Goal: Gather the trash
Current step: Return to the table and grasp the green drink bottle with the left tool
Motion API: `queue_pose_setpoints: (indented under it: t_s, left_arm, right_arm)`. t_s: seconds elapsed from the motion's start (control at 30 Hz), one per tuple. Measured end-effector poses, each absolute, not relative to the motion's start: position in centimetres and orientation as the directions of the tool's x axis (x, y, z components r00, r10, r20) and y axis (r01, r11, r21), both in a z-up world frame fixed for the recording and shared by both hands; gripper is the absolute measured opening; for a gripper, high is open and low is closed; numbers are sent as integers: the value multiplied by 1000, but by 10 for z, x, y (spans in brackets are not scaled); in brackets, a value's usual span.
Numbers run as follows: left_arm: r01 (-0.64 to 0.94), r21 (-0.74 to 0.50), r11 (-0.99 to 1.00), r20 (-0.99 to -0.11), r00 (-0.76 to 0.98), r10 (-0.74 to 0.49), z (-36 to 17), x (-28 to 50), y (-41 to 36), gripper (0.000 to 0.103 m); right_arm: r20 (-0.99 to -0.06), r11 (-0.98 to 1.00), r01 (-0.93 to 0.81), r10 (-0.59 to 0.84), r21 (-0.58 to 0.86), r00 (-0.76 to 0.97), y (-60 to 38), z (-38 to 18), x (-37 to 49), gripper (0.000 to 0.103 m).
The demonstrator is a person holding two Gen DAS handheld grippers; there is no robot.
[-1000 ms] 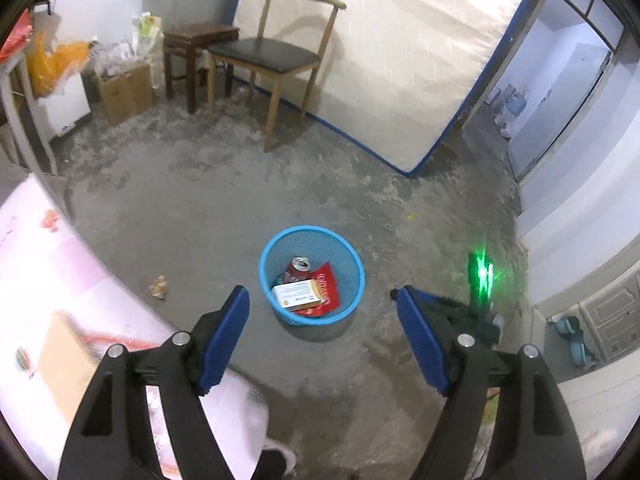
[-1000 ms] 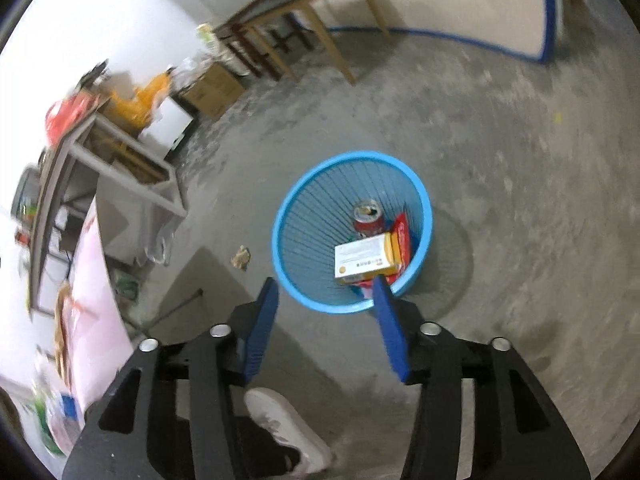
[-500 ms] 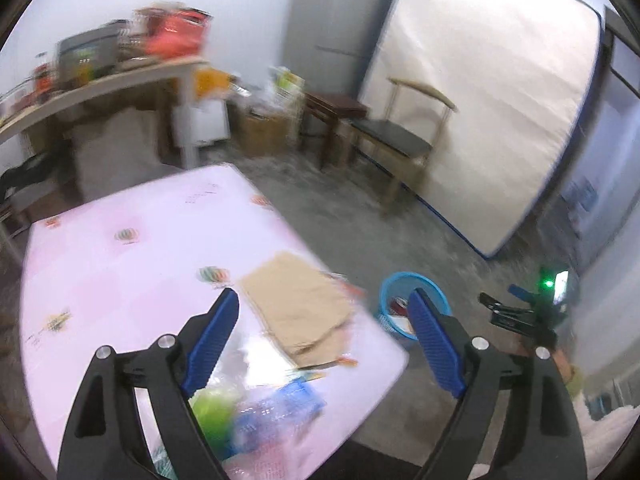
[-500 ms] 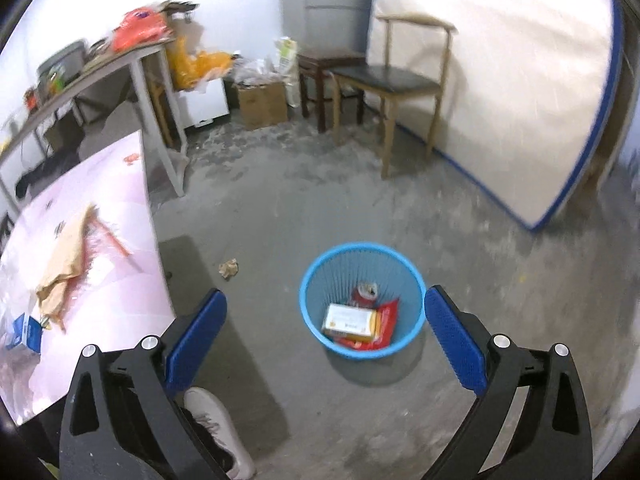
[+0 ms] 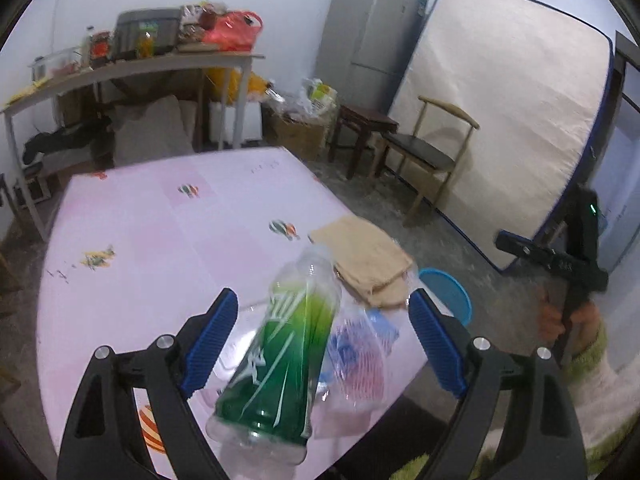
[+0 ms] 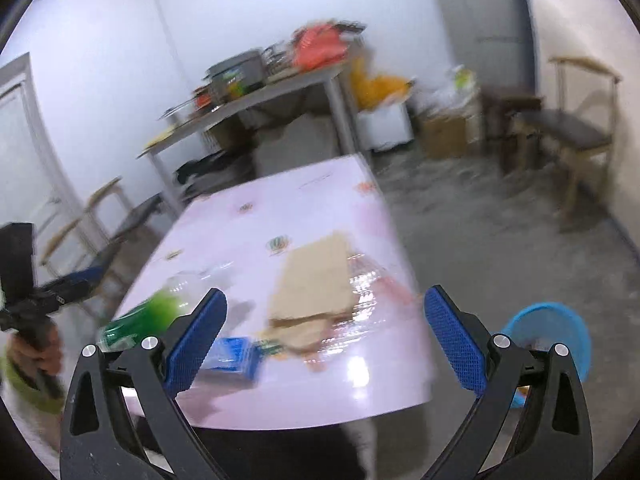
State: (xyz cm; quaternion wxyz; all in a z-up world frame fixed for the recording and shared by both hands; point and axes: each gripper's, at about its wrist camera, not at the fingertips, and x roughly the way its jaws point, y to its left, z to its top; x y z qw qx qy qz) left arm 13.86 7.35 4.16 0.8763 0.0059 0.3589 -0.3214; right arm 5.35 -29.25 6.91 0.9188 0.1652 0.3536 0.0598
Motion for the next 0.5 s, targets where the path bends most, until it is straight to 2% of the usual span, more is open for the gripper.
queue_pose_setpoints:
  t_s: [0.1, 0.2, 0.5]
  left_arm:
    - [606, -225, 763, -666, 476, -575, 32, 148, 71, 85]
    - [634, -237, 736, -705, 409, -579, 23, 165, 62, 85]
    - [653, -252, 715, -853, 198, -482, -10, 223, 18, 85]
  right_arm:
    - [-650, 917, -21, 299, 399, 698, -275, 58, 70, 95]
    - [-674, 897, -28, 353, 442, 649, -252, 53, 83, 91]
    - [-719, 889, -21, 384, 458, 579, -227, 44, 84, 85]
